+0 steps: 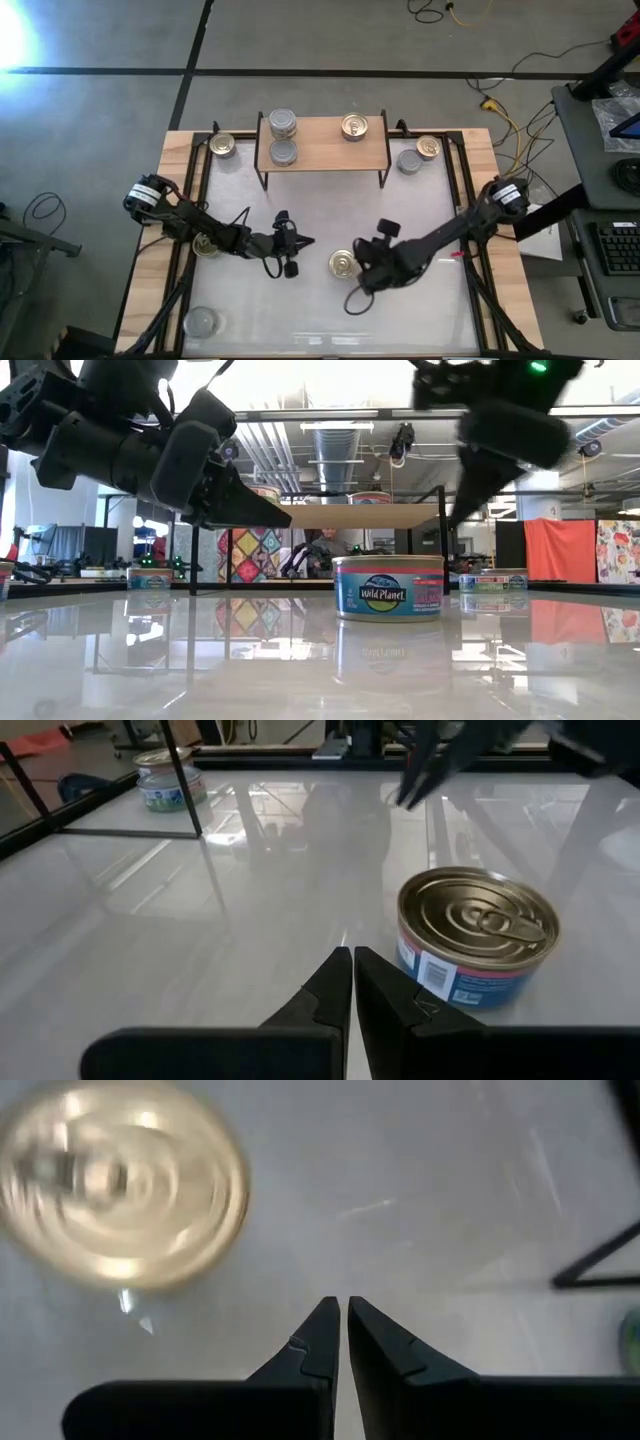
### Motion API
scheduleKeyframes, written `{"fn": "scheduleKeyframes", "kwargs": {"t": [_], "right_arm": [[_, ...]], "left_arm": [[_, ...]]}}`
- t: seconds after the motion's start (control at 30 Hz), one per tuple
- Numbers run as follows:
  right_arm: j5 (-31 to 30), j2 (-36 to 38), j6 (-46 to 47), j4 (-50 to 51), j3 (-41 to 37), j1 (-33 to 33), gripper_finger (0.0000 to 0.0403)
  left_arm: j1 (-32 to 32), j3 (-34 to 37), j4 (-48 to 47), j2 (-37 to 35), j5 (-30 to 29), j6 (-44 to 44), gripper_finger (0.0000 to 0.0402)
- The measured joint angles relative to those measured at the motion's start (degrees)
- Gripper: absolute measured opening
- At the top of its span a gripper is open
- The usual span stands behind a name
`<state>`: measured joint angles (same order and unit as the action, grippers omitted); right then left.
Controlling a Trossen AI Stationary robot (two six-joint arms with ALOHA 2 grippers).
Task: Stack canned seafood by type on shelf
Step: Put the blue tuna can on the shelf
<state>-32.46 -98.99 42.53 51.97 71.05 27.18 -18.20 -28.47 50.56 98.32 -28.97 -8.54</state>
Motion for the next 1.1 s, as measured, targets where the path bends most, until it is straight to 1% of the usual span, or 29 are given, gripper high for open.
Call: {"fn": "scheduleKeyframes", "kwargs": {"t": [0.13,0.2,0.27,0.43,0.63,0.73,0.83,0.9,1.0,1.1], "right_arm": [[0.29,-0.2,4.19,-3.5,-3.56,1.99,0.0023],[-0.13,-0.13,5.03,-6.87,-4.88,2.61,0.0037],[-0.51,0.32,3.8,-11.11,-5.76,3.53,0.0061],[-3.53,3.31,1.16,-20.28,-10.25,5.36,0.0153],[-3.76,6.64,7.08,-27.11,-18.81,5.47,0.0265],[-3.68,6.35,9.5,-30.46,-22.27,5.45,0.0314],[-3.7,4.87,9.97,-35.28,-24.26,5.42,0.0356],[-3.92,3.54,7.92,-39.71,-25.03,5.45,0.0377],[-5.03,1.64,1.71,-49.61,-26.38,5.73,0.0393],[-1.87,0.13,-2.76,-55.02,-27.6,5.71,0.0399]], "left_arm": [[0.0,0.0,1.67,0.0,0.01,-0.03,0.0002],[0.0,-0.02,3.3,0.0,0.04,-0.14,0.0002],[-0.02,-0.02,4.09,0.0,0.07,-0.17,0.0002],[-0.02,-0.02,4.28,0.02,1.51,-1.11,0.0002],[-0.5,0.0,4.38,0.02,1.53,-5.93,0.0002],[-1.38,0.0,4.43,0.02,1.55,-7.96,0.0002],[-2.45,-0.02,4.87,0.02,1.55,-9.4,0.0002],[-3.08,0.0,4.89,0.02,1.55,-10.51,0.0002],[-4.0,0.0,4.82,0.04,1.55,-12.33,0.0002],[-5.07,0.0,4.8,0.04,1.28,-13.69,0.0002]]}}
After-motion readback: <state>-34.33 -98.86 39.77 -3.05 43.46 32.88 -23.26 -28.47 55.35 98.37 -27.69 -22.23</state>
